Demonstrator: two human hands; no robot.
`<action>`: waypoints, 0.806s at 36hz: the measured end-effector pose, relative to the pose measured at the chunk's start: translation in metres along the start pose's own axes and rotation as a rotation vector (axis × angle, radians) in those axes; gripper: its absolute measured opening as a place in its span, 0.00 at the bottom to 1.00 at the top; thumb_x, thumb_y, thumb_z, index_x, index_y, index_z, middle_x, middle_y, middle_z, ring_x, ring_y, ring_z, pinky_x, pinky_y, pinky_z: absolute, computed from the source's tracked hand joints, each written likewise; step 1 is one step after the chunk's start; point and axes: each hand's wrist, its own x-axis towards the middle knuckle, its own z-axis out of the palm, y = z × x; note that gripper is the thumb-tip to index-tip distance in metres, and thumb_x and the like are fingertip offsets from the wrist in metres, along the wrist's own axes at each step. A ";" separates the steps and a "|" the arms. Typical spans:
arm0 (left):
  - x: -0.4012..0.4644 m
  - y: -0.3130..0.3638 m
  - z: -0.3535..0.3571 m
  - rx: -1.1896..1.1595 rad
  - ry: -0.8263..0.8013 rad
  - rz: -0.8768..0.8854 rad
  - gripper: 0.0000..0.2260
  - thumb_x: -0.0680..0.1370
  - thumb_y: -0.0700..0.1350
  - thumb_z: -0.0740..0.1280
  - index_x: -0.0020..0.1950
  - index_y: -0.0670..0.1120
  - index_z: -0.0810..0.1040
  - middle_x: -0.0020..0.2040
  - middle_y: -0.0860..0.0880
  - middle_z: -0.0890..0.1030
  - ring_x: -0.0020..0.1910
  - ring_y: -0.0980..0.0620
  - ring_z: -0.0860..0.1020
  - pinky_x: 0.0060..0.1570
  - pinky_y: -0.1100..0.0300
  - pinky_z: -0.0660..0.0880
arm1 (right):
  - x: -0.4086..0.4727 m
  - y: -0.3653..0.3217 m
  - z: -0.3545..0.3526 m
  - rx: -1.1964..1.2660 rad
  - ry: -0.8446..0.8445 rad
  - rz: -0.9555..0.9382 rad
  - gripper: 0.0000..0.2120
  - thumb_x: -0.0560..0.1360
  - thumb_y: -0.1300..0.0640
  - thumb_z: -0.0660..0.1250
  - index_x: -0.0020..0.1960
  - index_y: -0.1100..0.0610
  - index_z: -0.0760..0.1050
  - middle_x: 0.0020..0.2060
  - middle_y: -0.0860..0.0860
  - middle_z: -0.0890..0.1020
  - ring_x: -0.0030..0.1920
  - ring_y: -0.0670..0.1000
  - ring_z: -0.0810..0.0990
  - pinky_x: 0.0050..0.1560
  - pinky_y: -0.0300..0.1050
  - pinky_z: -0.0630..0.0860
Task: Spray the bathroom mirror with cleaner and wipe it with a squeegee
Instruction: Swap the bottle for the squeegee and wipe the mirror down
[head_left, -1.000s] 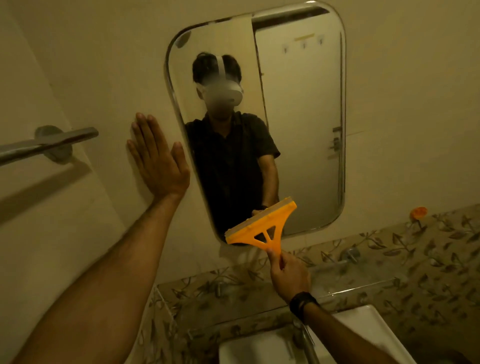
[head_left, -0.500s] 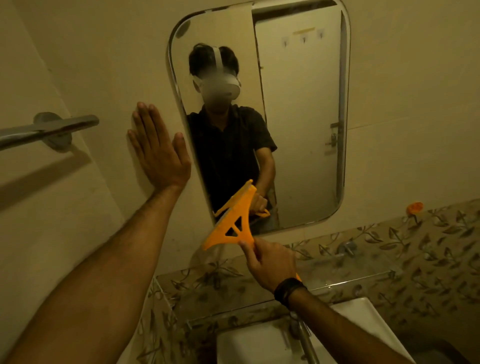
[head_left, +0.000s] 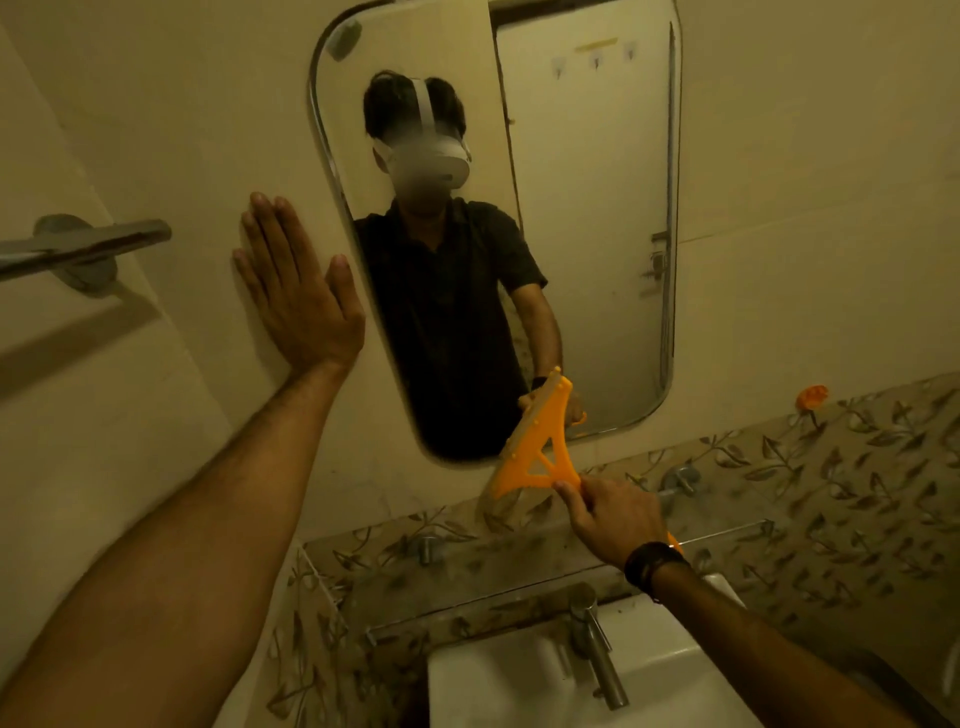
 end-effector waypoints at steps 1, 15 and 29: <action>0.000 0.000 0.000 0.004 0.003 -0.002 0.29 0.86 0.52 0.52 0.84 0.39 0.51 0.84 0.38 0.54 0.84 0.40 0.53 0.82 0.42 0.47 | 0.000 0.003 -0.003 -0.007 -0.007 0.004 0.24 0.79 0.35 0.51 0.31 0.48 0.63 0.24 0.46 0.69 0.26 0.46 0.70 0.28 0.43 0.68; -0.001 0.002 0.000 0.000 -0.006 -0.017 0.30 0.86 0.52 0.54 0.84 0.40 0.49 0.84 0.39 0.53 0.84 0.41 0.51 0.82 0.42 0.47 | 0.014 0.023 -0.037 0.365 0.248 -0.158 0.27 0.77 0.32 0.51 0.31 0.50 0.71 0.21 0.47 0.68 0.23 0.49 0.68 0.25 0.37 0.57; -0.001 0.003 -0.002 -0.031 -0.045 -0.033 0.34 0.85 0.61 0.46 0.84 0.42 0.47 0.85 0.41 0.51 0.84 0.42 0.49 0.82 0.42 0.45 | 0.054 0.023 -0.058 0.739 0.324 0.179 0.24 0.80 0.43 0.59 0.28 0.50 0.63 0.23 0.46 0.63 0.26 0.47 0.61 0.31 0.45 0.57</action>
